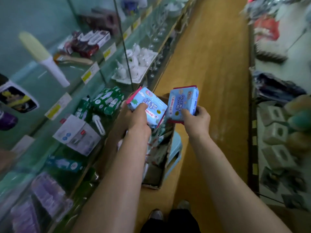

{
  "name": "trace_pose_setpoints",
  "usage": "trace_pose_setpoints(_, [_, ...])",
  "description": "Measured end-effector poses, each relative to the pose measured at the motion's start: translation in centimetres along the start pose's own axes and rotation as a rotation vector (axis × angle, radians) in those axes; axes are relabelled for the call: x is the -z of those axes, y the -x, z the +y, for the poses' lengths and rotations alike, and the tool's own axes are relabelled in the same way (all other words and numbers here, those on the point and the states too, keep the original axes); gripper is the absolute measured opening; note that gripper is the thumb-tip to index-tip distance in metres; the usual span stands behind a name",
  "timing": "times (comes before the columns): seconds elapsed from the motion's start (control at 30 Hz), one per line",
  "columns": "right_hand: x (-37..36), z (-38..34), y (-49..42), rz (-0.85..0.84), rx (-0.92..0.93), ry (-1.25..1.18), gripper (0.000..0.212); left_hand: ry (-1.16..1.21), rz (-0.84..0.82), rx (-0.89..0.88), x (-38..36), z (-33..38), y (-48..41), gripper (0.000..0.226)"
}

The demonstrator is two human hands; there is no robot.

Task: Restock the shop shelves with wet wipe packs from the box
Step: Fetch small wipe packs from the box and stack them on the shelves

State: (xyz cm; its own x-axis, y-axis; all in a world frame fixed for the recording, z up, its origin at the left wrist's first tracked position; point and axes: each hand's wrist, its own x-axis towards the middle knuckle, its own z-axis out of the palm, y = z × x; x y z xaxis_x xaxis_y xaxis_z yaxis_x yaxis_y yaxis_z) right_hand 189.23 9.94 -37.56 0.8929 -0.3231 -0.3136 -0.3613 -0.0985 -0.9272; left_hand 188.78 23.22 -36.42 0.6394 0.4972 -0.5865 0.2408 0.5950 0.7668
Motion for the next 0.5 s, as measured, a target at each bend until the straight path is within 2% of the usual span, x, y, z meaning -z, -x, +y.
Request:
trace_pose_setpoints(0.13, [5.4, -2.7, 1.7, 0.154, 0.036, -0.232, 0.029, 0.070, -0.128, 0.073, -4.3, -0.7, 3.9, 0.036])
trace_pose_setpoints(0.27, [11.9, -4.7, 2.2, 0.306, 0.120, -0.367, 0.031, 0.042, -0.316, 0.204, -9.7, -2.0, 9.1, 0.039])
trace_pose_setpoints(0.37, [17.6, -6.0, 1.9, 0.425, 0.161, -0.433, 0.032, 0.067, -0.441, 0.232, -14.3, -3.6, 13.4, 0.034])
trace_pose_setpoints(0.5, [25.9, -7.1, 1.0, 0.555, 0.231, -0.506, 0.020, 0.036, -0.595, 0.252, -20.4, -6.7, 19.6, 0.036])
